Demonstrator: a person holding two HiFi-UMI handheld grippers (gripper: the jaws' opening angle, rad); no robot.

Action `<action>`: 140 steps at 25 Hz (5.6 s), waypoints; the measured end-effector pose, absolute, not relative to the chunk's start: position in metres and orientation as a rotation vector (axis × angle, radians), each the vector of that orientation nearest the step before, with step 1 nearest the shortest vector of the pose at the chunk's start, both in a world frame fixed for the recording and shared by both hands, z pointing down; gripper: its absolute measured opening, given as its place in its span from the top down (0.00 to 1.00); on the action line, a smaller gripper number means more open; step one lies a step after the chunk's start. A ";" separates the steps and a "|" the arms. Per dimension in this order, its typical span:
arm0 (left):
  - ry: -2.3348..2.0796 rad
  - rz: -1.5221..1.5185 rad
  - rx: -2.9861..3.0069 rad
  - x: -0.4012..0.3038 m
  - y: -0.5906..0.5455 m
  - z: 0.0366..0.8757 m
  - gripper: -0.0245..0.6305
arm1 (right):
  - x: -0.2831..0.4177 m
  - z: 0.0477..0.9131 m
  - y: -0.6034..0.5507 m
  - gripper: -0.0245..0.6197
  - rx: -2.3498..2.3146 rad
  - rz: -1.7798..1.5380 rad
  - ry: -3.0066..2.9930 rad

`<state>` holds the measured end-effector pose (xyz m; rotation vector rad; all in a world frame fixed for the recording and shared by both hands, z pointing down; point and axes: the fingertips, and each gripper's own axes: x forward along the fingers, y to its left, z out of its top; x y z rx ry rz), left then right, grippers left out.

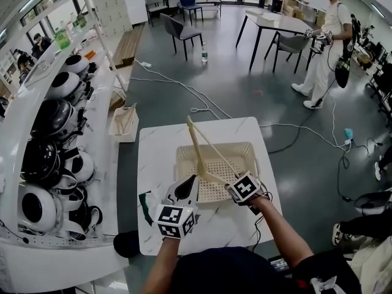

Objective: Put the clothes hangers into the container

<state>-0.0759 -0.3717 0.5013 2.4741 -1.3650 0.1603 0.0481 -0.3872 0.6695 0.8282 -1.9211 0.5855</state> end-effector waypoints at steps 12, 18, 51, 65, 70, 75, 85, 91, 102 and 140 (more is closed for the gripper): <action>-1.330 0.142 2.482 -0.076 -0.381 0.504 0.96 | 0.050 0.676 -0.395 0.55 0.860 0.552 -1.919; -1.325 0.145 2.484 -0.070 -0.380 0.501 0.96 | 0.057 0.667 -0.405 0.54 0.900 0.499 -1.935; -1.351 0.153 2.520 -0.039 -0.338 0.483 0.96 | 0.079 0.607 -0.376 0.89 1.063 0.500 -2.070; -1.397 0.175 2.535 -0.010 -0.266 0.474 0.96 | 0.088 0.571 -0.311 0.93 1.074 0.420 -2.228; -1.411 0.201 2.545 -0.002 -0.243 0.473 0.96 | 0.086 0.562 -0.287 0.93 1.063 0.409 -2.294; -1.420 0.221 2.549 0.002 -0.221 0.470 0.96 | 0.087 0.555 -0.270 0.93 1.074 0.423 -2.344; -1.472 0.223 2.528 -0.012 -0.201 0.470 0.96 | 0.076 0.536 -0.258 0.93 1.104 0.427 -2.469; -1.428 0.207 2.542 -0.008 -0.192 0.469 0.96 | 0.065 0.526 -0.249 0.93 1.087 0.397 -2.491; -1.404 0.181 2.586 -0.039 -0.163 0.462 0.96 | 0.037 0.510 -0.225 0.93 1.175 0.373 -2.515; -1.324 0.053 2.620 -0.107 -0.016 0.456 0.96 | 0.002 0.488 -0.059 0.93 1.414 0.347 -2.448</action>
